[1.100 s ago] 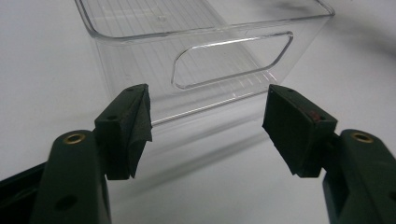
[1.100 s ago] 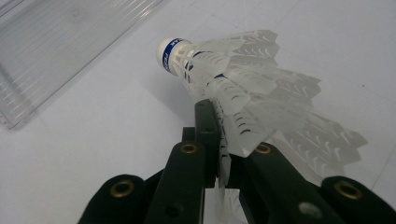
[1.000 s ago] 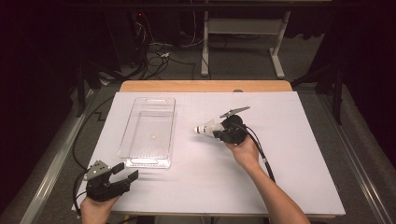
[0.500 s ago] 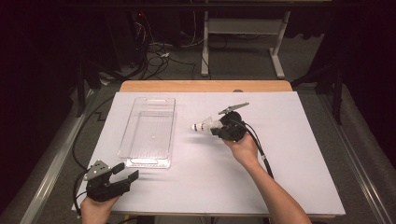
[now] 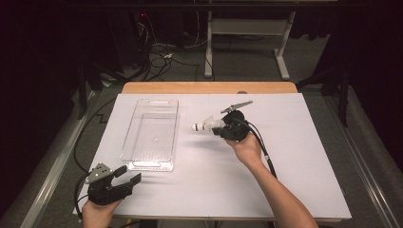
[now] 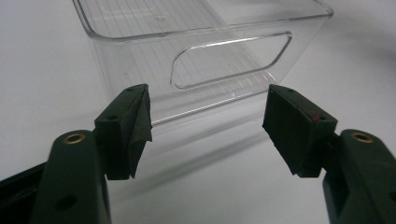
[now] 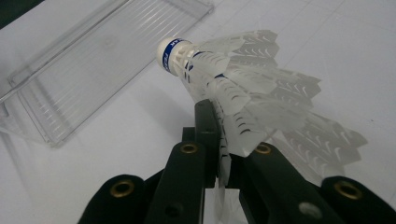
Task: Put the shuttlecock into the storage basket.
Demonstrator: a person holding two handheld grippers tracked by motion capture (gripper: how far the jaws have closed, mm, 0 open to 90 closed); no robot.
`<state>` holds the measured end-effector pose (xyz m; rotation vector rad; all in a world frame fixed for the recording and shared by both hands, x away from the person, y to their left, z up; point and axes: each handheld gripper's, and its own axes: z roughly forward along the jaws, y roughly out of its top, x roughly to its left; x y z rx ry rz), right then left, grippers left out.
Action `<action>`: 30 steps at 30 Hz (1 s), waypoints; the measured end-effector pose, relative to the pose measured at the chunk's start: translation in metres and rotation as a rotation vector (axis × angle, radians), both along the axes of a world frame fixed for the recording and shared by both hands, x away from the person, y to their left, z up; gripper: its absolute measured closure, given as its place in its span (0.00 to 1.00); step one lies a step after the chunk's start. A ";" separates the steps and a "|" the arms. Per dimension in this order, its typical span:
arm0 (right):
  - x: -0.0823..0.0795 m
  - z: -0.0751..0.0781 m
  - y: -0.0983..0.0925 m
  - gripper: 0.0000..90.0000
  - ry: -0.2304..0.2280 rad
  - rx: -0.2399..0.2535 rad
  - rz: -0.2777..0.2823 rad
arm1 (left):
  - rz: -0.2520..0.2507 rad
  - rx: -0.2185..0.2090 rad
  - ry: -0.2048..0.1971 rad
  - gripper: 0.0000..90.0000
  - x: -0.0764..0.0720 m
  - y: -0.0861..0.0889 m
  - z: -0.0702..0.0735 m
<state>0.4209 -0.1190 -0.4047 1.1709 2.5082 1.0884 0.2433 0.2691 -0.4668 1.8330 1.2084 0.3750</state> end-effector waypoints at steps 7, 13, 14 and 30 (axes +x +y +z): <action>0.002 0.006 0.005 0.99 -0.008 0.009 0.009 | 0.000 -0.001 0.000 0.37 0.000 0.000 0.000; 0.003 0.013 0.009 0.99 -0.014 0.011 0.021 | 0.000 -0.001 -0.002 0.37 0.000 0.000 0.000; 0.003 0.014 0.010 0.99 -0.018 0.010 0.024 | 0.000 -0.001 -0.001 0.37 0.000 0.000 0.000; 0.005 0.023 0.020 0.99 -0.020 0.014 0.043 | -0.001 -0.002 -0.001 0.37 0.000 0.000 0.000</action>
